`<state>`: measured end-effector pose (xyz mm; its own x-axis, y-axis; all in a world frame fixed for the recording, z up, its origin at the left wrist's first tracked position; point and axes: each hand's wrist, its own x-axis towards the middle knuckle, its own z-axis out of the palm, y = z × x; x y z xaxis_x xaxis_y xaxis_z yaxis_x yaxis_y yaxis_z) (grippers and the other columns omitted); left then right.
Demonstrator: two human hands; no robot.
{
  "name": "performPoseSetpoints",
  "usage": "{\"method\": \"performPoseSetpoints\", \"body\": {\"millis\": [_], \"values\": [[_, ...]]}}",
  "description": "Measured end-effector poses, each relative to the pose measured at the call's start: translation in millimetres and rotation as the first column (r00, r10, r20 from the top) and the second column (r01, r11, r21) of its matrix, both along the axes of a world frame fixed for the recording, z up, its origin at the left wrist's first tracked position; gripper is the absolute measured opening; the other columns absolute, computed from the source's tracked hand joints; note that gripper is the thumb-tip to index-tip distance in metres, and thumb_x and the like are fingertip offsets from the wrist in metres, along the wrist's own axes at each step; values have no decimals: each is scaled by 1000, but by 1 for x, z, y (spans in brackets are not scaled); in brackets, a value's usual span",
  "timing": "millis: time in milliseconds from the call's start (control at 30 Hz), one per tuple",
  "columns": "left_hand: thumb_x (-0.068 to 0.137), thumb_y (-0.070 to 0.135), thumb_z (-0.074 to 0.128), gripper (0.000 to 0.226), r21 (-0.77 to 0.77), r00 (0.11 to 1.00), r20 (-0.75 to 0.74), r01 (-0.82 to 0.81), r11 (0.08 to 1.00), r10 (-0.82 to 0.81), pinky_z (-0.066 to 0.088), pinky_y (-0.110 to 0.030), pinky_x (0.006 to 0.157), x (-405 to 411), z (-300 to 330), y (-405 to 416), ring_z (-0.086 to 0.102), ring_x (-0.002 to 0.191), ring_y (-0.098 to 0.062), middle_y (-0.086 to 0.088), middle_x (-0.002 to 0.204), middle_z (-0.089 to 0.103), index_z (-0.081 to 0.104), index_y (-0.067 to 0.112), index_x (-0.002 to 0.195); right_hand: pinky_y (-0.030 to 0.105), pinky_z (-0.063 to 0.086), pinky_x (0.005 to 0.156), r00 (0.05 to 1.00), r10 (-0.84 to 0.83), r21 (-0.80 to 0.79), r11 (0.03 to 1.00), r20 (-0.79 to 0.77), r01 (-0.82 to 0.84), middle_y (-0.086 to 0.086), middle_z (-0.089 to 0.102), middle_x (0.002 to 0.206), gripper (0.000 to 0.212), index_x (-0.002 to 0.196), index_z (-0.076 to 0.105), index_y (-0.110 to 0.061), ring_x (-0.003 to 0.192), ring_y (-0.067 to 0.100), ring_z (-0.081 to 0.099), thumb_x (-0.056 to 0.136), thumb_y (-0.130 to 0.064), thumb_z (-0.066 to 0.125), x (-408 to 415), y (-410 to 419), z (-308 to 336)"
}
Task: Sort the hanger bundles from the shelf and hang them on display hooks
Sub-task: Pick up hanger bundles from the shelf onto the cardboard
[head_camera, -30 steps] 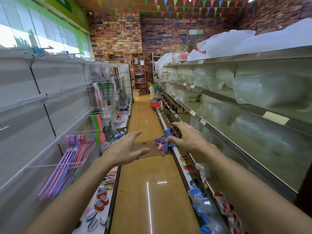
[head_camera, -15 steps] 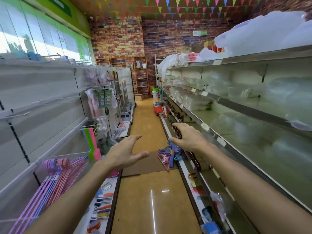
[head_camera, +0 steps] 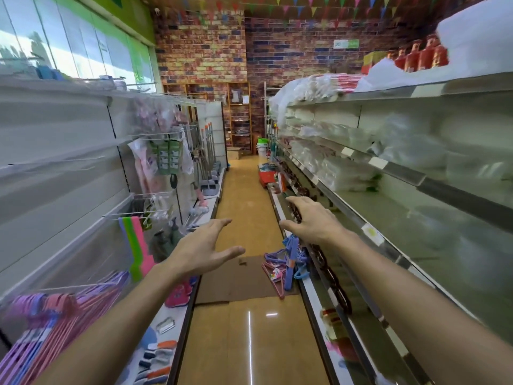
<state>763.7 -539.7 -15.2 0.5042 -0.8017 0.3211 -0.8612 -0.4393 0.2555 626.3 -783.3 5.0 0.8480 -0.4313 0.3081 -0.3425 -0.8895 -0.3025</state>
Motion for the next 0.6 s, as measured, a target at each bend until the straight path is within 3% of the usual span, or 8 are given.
{"method": "performPoseSetpoints", "body": {"millis": [267, 467, 600], "values": [[81, 73, 54, 90, -17, 997, -68, 25, 1000, -26, 48, -40, 103, 150, -6, -86, 50, 131, -17, 1, 156, 37, 28, 24, 152, 48, 37, 110, 999, -37, 36, 999, -25, 38, -4, 35, 157, 76, 152, 29, -29, 139, 23, 40, 89, -62, 54, 143, -78, -13], [80, 75, 51, 93, -23, 996, -53, 64, 998, -65, 40, -36, 109, 252, 1, -153, 41, 139, -17, 0, 156, 38, 30, 21, 152, 47, 41, 107, 998, -63, 40, 997, 12, 63, -5, 37, 156, 74, 152, 31, -29, 137, 20, 43, 90, -62, 54, 231, -130, -16], [82, 71, 55, 89, -27, 993, -73, 96, 995, -97, 44, -38, 106, 305, -6, -196, 45, 135, -17, 0, 155, 39, 30, 22, 152, 50, 39, 110, 995, -98, 47, 994, -4, 98, -5, 35, 157, 73, 152, 31, -29, 140, 23, 40, 90, -61, 54, 280, -170, -19]]}}
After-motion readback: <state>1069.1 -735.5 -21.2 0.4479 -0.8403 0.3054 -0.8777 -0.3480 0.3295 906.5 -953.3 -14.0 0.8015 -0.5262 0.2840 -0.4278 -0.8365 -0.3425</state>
